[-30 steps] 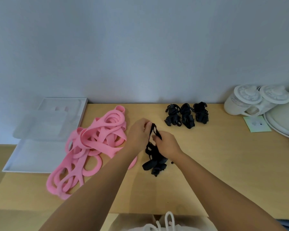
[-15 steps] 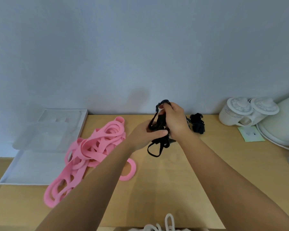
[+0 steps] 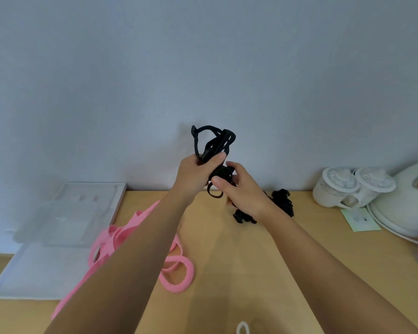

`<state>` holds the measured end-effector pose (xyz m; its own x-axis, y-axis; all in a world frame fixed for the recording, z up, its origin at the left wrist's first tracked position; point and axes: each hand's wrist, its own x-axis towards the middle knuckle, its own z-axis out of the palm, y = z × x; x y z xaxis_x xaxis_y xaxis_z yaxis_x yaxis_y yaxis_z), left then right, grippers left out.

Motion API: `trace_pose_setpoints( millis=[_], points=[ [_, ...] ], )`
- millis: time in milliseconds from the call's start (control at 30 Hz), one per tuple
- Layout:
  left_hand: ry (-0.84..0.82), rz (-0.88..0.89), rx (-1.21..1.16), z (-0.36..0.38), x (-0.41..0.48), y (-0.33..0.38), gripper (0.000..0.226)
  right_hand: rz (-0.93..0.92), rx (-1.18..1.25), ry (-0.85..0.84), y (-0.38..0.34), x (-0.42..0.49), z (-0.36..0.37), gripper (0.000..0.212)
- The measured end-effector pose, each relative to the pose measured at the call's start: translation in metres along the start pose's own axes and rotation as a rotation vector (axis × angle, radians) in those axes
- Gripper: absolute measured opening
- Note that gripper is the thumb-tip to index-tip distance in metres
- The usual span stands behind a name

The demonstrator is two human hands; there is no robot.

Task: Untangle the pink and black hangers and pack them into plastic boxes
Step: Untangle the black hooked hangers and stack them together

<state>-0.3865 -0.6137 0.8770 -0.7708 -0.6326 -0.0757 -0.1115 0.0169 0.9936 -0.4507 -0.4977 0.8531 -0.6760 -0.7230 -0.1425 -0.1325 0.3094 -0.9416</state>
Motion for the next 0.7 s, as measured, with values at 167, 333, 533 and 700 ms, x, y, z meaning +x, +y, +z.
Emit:
trace_pose_setpoints(
  millis=[167, 333, 533, 700],
  points=[
    [-0.031, 0.080, 0.371, -0.016, 0.018, 0.014, 0.037, 0.013, -0.057, 0.242, -0.006, 0.012, -0.020, 0.050],
    [-0.120, 0.031, 0.525, -0.039, 0.032, 0.000, 0.030, -0.015, 0.047, 0.424, -0.022, 0.019, -0.045, 0.045],
    [-0.192, -0.191, 0.942, -0.057, 0.035, -0.032, 0.073, -0.026, 0.051, 0.400, -0.036, 0.023, -0.056, 0.044],
    [-0.290, -0.333, 0.987, -0.046, 0.024, -0.049, 0.117, -0.059, -0.160, 0.129, -0.058, 0.017, -0.037, 0.064]
  ],
)
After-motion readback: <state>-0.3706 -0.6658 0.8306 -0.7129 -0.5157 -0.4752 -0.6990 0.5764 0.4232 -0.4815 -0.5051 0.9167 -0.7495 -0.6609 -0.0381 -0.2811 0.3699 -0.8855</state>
